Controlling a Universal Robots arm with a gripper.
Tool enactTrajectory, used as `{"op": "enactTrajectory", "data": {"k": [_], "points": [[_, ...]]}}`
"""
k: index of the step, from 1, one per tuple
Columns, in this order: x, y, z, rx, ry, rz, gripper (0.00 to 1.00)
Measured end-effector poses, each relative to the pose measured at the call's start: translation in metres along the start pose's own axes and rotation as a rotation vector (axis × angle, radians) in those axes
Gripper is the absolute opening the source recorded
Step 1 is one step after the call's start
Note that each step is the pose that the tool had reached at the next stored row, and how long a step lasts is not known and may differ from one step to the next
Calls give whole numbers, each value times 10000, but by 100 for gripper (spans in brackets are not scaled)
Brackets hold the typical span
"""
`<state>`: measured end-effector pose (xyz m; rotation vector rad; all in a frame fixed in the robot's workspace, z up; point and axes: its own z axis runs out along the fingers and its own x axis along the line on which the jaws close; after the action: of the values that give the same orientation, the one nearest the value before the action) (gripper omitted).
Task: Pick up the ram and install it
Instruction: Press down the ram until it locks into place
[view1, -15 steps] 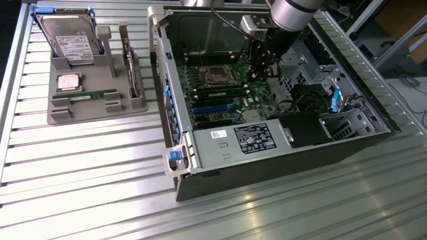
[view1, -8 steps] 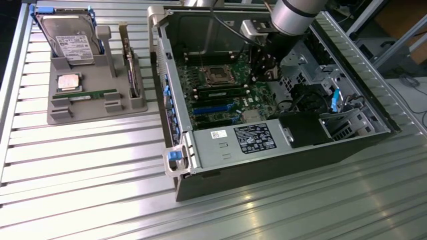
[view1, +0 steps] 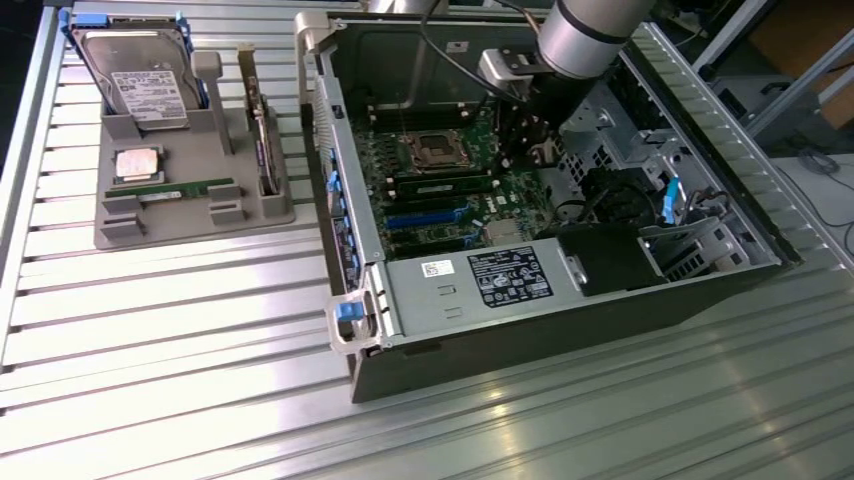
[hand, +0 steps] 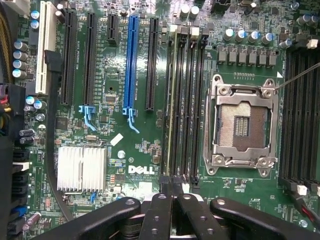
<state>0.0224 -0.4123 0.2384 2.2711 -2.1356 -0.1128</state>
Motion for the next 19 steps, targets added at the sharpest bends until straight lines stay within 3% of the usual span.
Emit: {"op": "enactTrajectory", "data": {"k": [10,12,19], "points": [[8,-5,77,-6,25,-111,11],[2,0,-12,-3,18,-111,11],[-24,29,-461,-5,23,-111,11]]}}
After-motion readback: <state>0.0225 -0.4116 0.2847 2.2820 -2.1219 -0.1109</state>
